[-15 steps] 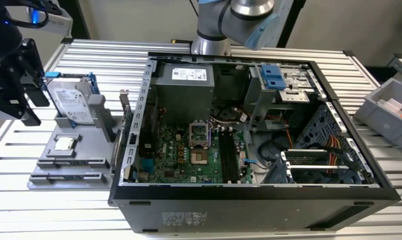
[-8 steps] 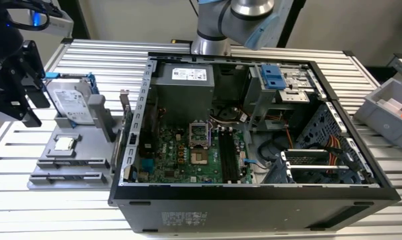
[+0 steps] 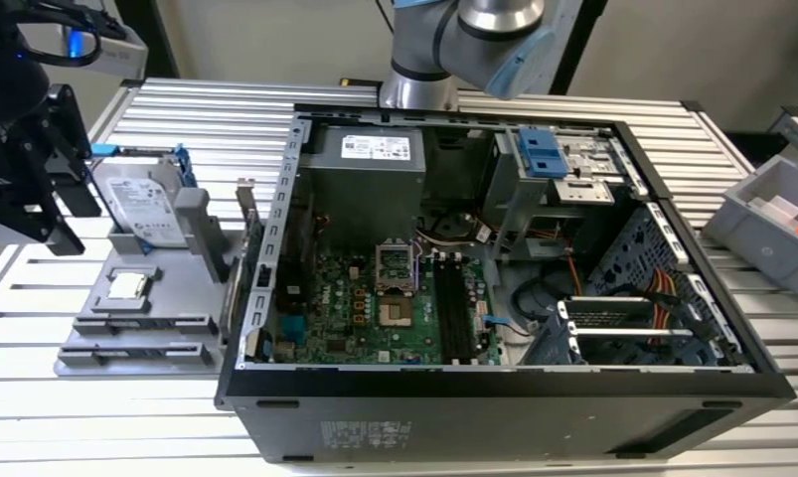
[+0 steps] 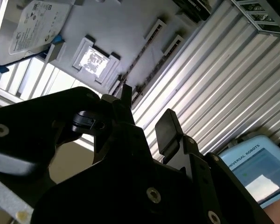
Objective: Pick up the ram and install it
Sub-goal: 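Pick up the ram and move it above insertion slot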
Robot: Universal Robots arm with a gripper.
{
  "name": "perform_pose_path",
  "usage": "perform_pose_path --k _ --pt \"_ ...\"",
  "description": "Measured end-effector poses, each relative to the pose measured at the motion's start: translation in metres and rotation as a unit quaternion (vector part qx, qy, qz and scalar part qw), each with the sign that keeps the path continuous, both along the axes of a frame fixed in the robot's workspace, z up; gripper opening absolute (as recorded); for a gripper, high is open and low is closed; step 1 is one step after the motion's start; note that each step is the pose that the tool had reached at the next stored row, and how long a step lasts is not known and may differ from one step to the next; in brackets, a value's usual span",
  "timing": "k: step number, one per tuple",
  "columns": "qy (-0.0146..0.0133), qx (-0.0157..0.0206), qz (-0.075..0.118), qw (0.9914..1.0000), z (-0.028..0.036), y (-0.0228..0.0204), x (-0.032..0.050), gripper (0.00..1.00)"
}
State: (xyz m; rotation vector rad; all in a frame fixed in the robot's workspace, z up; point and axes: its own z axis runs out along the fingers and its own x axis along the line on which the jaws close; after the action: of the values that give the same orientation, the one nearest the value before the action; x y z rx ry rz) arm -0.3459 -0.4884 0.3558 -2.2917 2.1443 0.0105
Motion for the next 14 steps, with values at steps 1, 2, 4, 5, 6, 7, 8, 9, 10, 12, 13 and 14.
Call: perform_pose_path --k 1,2,4,5,6,7,8,9,10,12,13,14 --pt "0.0001 -0.0002 0.000 1.00000 -0.0003 0.0000 0.0000 1.00" --pt "0.0000 -0.0003 0.000 1.00000 -0.0007 0.0000 0.0000 1.00" --pt "0.0001 -0.0006 0.000 1.00000 -0.0014 0.0000 0.0000 1.00" --pt "0.0001 -0.0008 0.000 1.00000 -0.0018 0.0000 0.0000 1.00" --pt "0.0000 -0.0009 0.000 1.00000 -0.0021 0.0000 0.0000 1.00" --pt "0.0000 -0.0011 0.000 1.00000 -0.0026 0.0000 0.0000 1.00" --pt "0.0000 -0.0012 0.000 1.00000 -0.0029 0.0000 0.0000 1.00" --pt "0.0001 -0.0014 0.000 1.00000 -0.0032 0.0000 0.0000 1.00" --pt "0.0000 -0.0015 0.000 1.00000 -0.0037 0.0000 0.0000 1.00" --pt "0.0001 -0.0019 0.000 1.00000 -0.0043 0.0000 0.0000 1.00" --pt "0.0000 -0.0019 0.000 1.00000 -0.0048 0.0000 0.0000 1.00" --pt "0.0000 -0.0021 0.000 1.00000 -0.0051 0.0000 0.0000 1.00"
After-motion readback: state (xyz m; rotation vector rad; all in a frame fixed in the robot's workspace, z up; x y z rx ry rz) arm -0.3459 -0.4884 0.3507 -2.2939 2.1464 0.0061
